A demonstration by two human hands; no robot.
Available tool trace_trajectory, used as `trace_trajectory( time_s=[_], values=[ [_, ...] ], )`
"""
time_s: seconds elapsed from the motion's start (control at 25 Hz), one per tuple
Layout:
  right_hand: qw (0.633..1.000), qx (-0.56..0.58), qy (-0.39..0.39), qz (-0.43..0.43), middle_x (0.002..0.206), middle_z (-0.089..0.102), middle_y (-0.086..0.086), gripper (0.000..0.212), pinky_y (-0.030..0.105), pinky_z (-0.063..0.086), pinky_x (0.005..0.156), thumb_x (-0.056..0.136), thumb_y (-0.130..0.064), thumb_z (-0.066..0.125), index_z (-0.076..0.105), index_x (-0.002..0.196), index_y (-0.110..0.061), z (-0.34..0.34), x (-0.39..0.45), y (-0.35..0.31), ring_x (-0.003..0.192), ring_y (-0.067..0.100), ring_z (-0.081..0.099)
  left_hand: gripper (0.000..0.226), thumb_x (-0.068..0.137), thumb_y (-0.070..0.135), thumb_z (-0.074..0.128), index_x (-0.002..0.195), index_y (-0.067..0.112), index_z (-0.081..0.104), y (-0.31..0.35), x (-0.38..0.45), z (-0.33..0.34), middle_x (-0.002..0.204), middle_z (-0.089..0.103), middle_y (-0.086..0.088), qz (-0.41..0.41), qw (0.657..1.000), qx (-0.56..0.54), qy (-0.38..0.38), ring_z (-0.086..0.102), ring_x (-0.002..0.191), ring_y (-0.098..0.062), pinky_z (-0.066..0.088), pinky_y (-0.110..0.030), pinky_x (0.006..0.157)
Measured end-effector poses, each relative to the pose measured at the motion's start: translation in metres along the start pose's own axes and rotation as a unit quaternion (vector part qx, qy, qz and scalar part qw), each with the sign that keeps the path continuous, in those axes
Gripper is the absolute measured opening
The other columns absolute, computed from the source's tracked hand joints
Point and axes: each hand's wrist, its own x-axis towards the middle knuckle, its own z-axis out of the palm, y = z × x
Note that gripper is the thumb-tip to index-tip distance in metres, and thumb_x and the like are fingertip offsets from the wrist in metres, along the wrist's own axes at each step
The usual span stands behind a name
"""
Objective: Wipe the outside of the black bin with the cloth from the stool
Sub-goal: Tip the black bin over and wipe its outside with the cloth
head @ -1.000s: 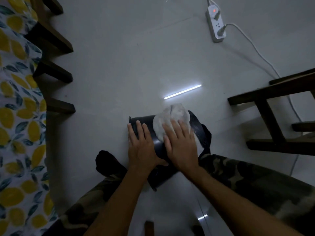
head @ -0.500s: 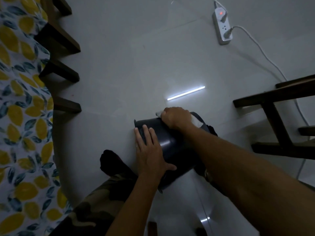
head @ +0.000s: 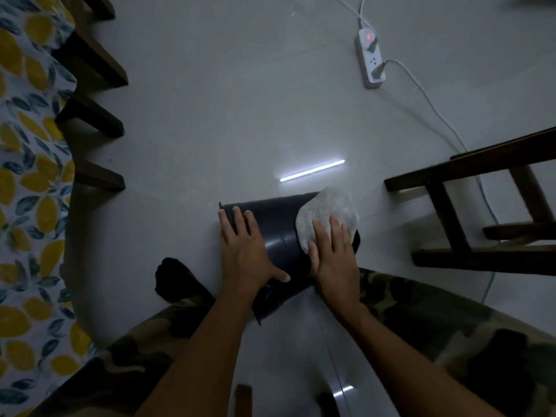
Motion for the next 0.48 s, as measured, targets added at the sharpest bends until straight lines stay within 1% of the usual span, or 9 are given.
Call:
trace_trajectory(
  time_s=[0.08, 0.16, 0.24, 0.28, 0.32, 0.36, 0.4, 0.44, 0.48],
  values=[
    [0.999, 0.015, -0.029, 0.042, 0.171, 0.022, 0.013, 0.052, 0.053, 0.035, 0.121, 0.109, -0.044, 0.036, 0.033, 0.159, -0.03, -0.007, 0.008, -0.002, 0.157, 0.039, 0.021, 0.147, 0.053, 0.077, 0.08, 0.161, 0.015, 0.001, 0.006, -0.003, -0.005, 0.167, -0.018, -0.009, -0.02, 0.988, -0.136, 0.078, -0.015, 0.153, -0.034, 0.027, -0.054, 0.117],
    [0.993, 0.019, -0.053, 0.099, 0.171, 0.021, 0.013, 0.052, 0.057, 0.037, 0.118, 0.108, -0.049, 0.03, 0.028, 0.158, -0.034, -0.012, 0.02, -0.007, 0.155, 0.039, 0.025, 0.125, 0.072, 0.058, 0.083, 0.16, 0.018, 0.005, 0.012, 0.005, -0.013, 0.168, -0.007, -0.009, -0.094, 0.94, -0.288, 0.156, 0.004, 0.153, -0.032, 0.036, -0.051, 0.111],
    [0.986, 0.056, -0.056, 0.148, 0.162, 0.034, 0.016, 0.048, 0.058, 0.045, 0.111, 0.109, -0.045, 0.031, 0.03, 0.154, -0.032, -0.016, 0.037, -0.007, 0.144, 0.039, 0.04, 0.106, 0.089, 0.035, 0.075, 0.16, 0.014, -0.001, 0.016, 0.019, -0.026, 0.165, 0.018, -0.018, -0.201, 0.874, -0.419, 0.144, 0.031, 0.145, -0.038, 0.039, -0.049, 0.11],
    [0.985, 0.073, -0.047, 0.152, 0.153, 0.044, 0.018, 0.044, 0.056, 0.049, 0.105, 0.108, -0.039, 0.034, 0.034, 0.15, -0.027, -0.019, 0.045, -0.005, 0.134, 0.039, 0.049, 0.098, 0.094, 0.024, 0.068, 0.16, 0.013, -0.003, 0.016, 0.027, -0.032, 0.16, 0.03, -0.02, -0.242, 0.836, -0.475, 0.131, 0.043, 0.139, -0.038, 0.042, -0.046, 0.11],
    [0.985, 0.081, -0.034, 0.146, 0.142, 0.051, 0.018, 0.04, 0.054, 0.052, 0.098, 0.106, -0.03, 0.039, 0.039, 0.145, -0.023, -0.022, 0.053, -0.003, 0.124, 0.039, 0.055, 0.091, 0.097, 0.015, 0.061, 0.161, 0.013, -0.004, 0.016, 0.035, -0.037, 0.156, 0.038, -0.02, -0.26, 0.805, -0.519, 0.125, 0.049, 0.134, -0.037, 0.044, -0.041, 0.108],
    [0.986, 0.086, -0.024, 0.14, 0.134, 0.054, 0.018, 0.037, 0.051, 0.054, 0.093, 0.103, -0.021, 0.044, 0.043, 0.14, -0.019, -0.026, 0.062, -0.003, 0.116, 0.038, 0.057, 0.086, 0.098, 0.009, 0.056, 0.161, 0.015, -0.002, 0.015, 0.041, -0.043, 0.154, 0.041, -0.019, -0.256, 0.788, -0.544, 0.13, 0.052, 0.131, -0.035, 0.044, -0.035, 0.104],
    [0.986, 0.094, -0.016, 0.139, 0.129, 0.056, 0.018, 0.037, 0.048, 0.054, 0.089, 0.1, -0.014, 0.047, 0.045, 0.136, -0.017, -0.028, 0.069, -0.001, 0.111, 0.037, 0.058, 0.084, 0.098, 0.006, 0.054, 0.162, 0.017, 0.001, 0.016, 0.045, -0.048, 0.153, 0.043, -0.016, -0.24, 0.783, -0.556, 0.143, 0.053, 0.129, -0.033, 0.043, -0.031, 0.101],
    [0.984, 0.105, -0.01, 0.145, 0.127, 0.056, 0.017, 0.038, 0.046, 0.053, 0.088, 0.098, -0.01, 0.05, 0.047, 0.135, -0.017, -0.032, 0.076, -0.001, 0.11, 0.036, 0.058, 0.083, 0.097, 0.005, 0.055, 0.161, 0.021, 0.005, 0.017, 0.046, -0.052, 0.149, 0.048, -0.013, -0.219, 0.783, -0.561, 0.157, 0.056, 0.125, -0.032, 0.046, -0.033, 0.102],
    [0.981, 0.118, -0.003, 0.151, 0.128, 0.055, 0.016, 0.041, 0.044, 0.052, 0.089, 0.097, -0.009, 0.052, 0.047, 0.136, -0.017, -0.035, 0.08, -0.001, 0.11, 0.035, 0.057, 0.083, 0.095, 0.007, 0.058, 0.16, 0.025, 0.009, 0.018, 0.046, -0.055, 0.143, 0.053, -0.01, -0.199, 0.781, -0.569, 0.164, 0.06, 0.119, -0.03, 0.049, -0.04, 0.103]
  ],
)
